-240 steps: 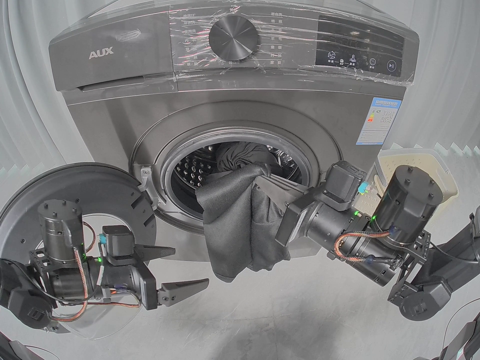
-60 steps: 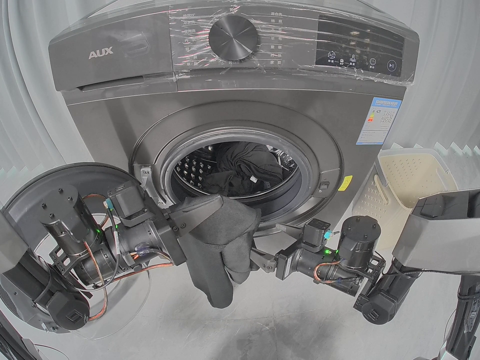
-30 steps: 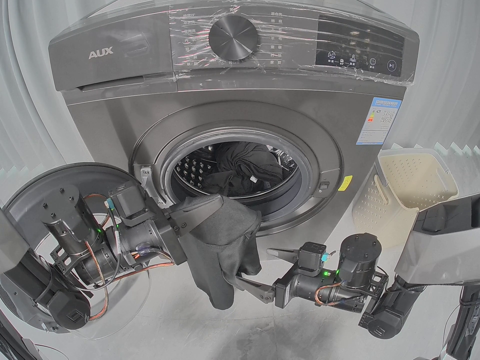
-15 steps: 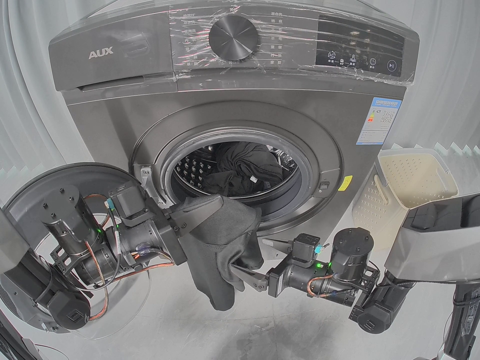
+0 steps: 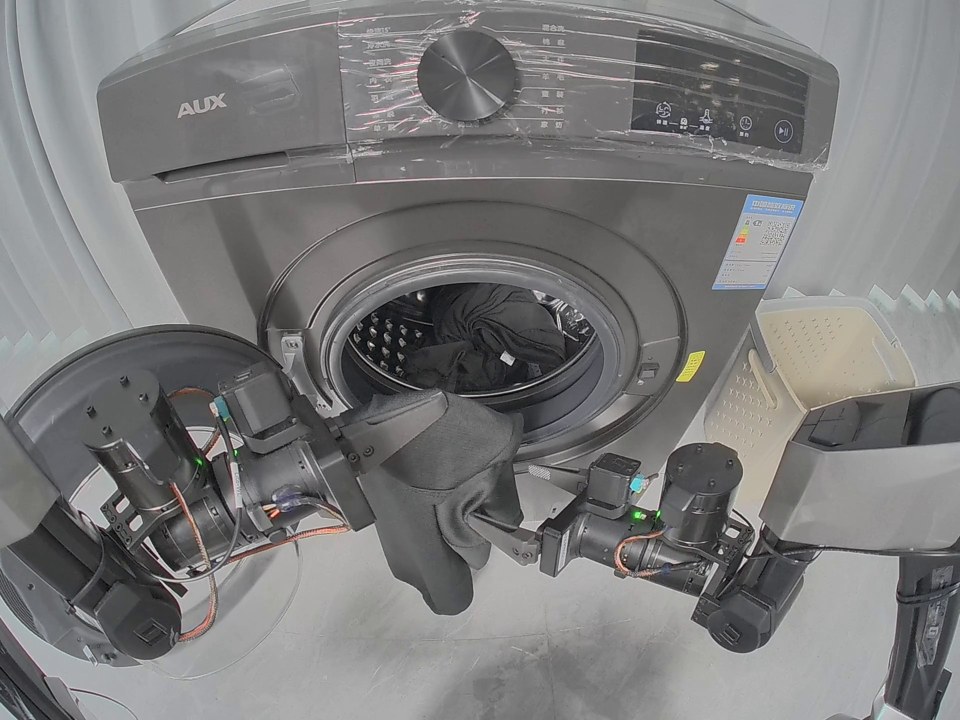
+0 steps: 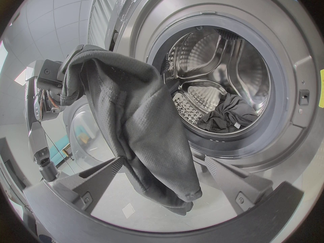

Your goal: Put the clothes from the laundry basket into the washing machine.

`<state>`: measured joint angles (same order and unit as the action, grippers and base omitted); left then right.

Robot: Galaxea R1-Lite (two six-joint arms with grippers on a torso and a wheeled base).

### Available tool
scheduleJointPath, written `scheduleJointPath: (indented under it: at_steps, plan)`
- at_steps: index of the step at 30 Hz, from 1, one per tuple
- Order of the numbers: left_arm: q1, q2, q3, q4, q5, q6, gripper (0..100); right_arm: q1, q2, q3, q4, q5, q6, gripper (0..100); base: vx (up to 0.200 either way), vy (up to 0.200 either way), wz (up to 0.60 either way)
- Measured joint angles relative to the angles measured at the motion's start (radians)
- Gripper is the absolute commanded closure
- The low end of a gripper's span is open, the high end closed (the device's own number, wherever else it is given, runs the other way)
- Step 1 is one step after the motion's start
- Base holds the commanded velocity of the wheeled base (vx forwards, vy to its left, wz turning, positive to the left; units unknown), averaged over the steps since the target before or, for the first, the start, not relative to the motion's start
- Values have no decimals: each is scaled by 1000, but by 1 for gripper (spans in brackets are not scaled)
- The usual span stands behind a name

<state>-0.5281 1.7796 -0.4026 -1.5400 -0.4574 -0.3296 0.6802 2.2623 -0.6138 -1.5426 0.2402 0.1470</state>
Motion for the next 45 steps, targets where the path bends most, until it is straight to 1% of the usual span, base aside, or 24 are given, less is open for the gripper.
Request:
scheduleJointPath:
  at_steps: [4, 9, 10, 17, 22, 28, 29, 34, 38, 43, 44, 45]
  plan:
    - [0, 0, 1, 0, 0, 1, 100, 9, 6, -27, 0, 15, 0, 0, 0, 0, 0]
    - [-1, 0, 3, 0, 0, 1, 100, 19, 15, -71, 0, 18, 1, 0, 0, 0, 0]
    - [-2, 0, 4, 0, 0, 1, 100, 20, 18, -76, -1, 18, 1, 100, 0, 0, 0]
    - [-1, 0, 4, 0, 0, 1, 100, 21, 24, -75, -2, 17, 1, 100, 0, 0, 0]
    - [0, 1, 5, 0, 0, 1, 100, 13, -6, -27, -2, 13, -4, 100, 0, 0, 0]
    - [0, 3, 6, 0, 0, 1, 100, -3, -71, 36, -2, 6, -26, 100, 0, 0, 0]
    - [1, 3, 6, 0, 0, 1, 100, -6, -82, 43, -2, 1, -27, 100, 0, 0, 0]
    - [1, 2, 16, 0, -1, 2, 100, -24, -123, 59, -1, -54, -28, 100, 0, 0, 0]
    - [1, -2, 26, -1, -1, 3, 100, -36, -149, 68, 0, -68, -27, 100, 0, 0, 0]
    - [-5, -17, 54, -1, -1, 3, 100, -61, -205, 92, -1, -96, -24, 100, 0, 0, 0]
    - [-7, -20, 62, -1, -3, 4, 0, -64, -218, 98, -1, -97, -23, 100, 0, 0, 0]
    - [-8, -22, 72, -1, -7, 5, 0, -67, -231, 104, -1, -99, -22, 100, 0, 0, 0]
